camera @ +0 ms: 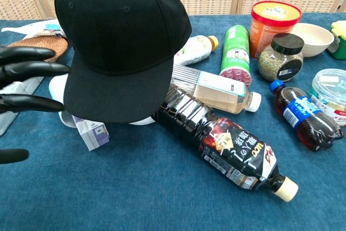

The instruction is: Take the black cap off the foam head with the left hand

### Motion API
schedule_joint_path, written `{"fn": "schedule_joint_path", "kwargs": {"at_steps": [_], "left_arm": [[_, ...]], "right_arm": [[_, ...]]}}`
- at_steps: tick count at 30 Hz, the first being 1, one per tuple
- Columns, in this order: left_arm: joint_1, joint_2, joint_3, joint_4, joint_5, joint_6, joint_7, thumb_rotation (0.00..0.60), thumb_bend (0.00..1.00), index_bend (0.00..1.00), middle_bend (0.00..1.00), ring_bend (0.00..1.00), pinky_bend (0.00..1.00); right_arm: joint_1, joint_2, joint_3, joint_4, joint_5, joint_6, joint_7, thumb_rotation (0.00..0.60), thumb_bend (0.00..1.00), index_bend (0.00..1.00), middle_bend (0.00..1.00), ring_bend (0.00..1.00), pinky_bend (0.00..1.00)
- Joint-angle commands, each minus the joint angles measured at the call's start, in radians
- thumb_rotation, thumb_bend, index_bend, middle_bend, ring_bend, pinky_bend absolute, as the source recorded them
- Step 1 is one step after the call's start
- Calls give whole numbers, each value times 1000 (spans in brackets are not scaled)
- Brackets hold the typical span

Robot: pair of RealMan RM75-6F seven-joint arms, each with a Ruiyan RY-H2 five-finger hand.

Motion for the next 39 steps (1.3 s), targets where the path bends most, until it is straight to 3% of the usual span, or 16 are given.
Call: {"fn": "schedule_joint_path", "kwargs": {"at_steps": [1, 14, 26, 34, 39], "left_arm": [[-45, -41, -20, 30, -25, -37, -3, 600, 69, 192, 83, 60, 220], [-120, -152, -22, 167, -97, -41, -41, 600, 76, 192, 83, 60, 220], [-161, -233, 2, 285, -131, 18, -48, 600, 308, 256, 86, 60, 254], [-171, -272, 18, 362, -155, 104, -74, 600, 404, 392, 207, 158, 335], [-178, -296, 28, 416, -171, 186, -121, 600, 408, 531, 344, 271, 450]], "right_arm": [[4, -3, 2, 3, 8, -9, -2, 600, 21, 195, 47, 52, 0], [10, -6, 8, 7, 26, -23, -3, 600, 20, 195, 47, 52, 0], [11, 0, 2, -1, 17, -25, 3, 600, 20, 195, 47, 52, 0], [10, 3, 0, -6, 15, -23, 7, 600, 21, 195, 48, 52, 0], [11, 4, -3, -7, 12, -28, 8, 600, 22, 195, 48, 52, 0]]}}
